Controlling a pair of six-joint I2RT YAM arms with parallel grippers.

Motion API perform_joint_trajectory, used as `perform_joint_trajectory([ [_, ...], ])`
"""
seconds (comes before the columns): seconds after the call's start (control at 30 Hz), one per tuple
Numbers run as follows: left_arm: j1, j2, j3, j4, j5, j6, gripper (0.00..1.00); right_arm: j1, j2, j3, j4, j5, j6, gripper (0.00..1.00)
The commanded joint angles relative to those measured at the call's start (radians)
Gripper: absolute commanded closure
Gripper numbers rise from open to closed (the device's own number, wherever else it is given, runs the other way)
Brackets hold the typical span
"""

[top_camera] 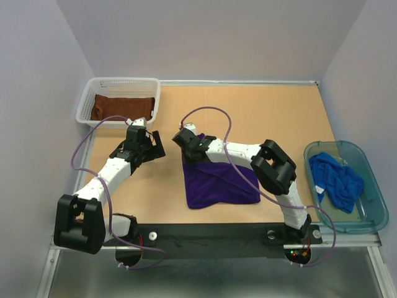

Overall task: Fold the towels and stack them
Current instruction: Flatten out the crumpled towel

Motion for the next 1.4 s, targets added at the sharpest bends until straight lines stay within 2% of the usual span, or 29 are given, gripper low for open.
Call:
perform_joint_trajectory([
  [0.0,0.003,-0.023,0.006,0.021,0.003,0.017,0.08,0.009,-0.015,0.035,-0.020,0.071,-0.016,0.84],
  [0.17,0.003,-0.019,0.006,0.020,0.003,0.018,0.08,0.008,-0.041,0.032,-0.032,0.098,-0.043,1.00],
  [0.27,0.003,-0.019,0.004,0.021,0.003,0.020,0.08,0.006,-0.071,0.037,-0.041,0.146,-0.082,1.00],
  [0.4,0.003,-0.016,0.003,0.020,0.003,0.021,0.08,-0.024,-0.111,0.033,-0.041,0.239,-0.223,1.00],
  [0.57,0.002,-0.012,0.003,0.023,0.003,0.024,0.08,-0.171,-0.139,0.036,-0.041,0.238,-0.399,0.99],
  [0.67,0.002,-0.009,0.001,0.027,0.037,0.027,0.08,-0.274,-0.131,0.055,-0.041,0.220,-0.471,0.91],
  [0.77,0.002,-0.009,-0.005,0.043,0.072,0.027,0.08,-0.385,-0.101,0.099,-0.041,0.233,-0.497,0.78],
  [0.87,0.002,-0.009,-0.008,0.056,0.097,0.038,0.08,-0.463,-0.068,0.164,-0.041,0.279,-0.497,0.53],
  [0.9,0.002,-0.006,-0.008,0.061,0.109,0.044,0.08,-0.487,-0.065,0.188,-0.041,0.292,-0.501,0.42],
  [1.0,0.002,0.003,-0.002,0.064,0.135,0.043,0.08,-0.511,-0.064,0.211,-0.040,0.270,-0.508,0.38],
  [1.13,0.002,0.049,0.047,0.084,0.189,0.035,0.09,-0.531,-0.076,0.184,-0.041,0.099,-0.517,0.38],
  [1.37,-0.031,0.227,0.216,0.078,0.230,0.060,0.14,-0.573,-0.099,0.034,-0.038,-0.171,-0.491,0.47],
])
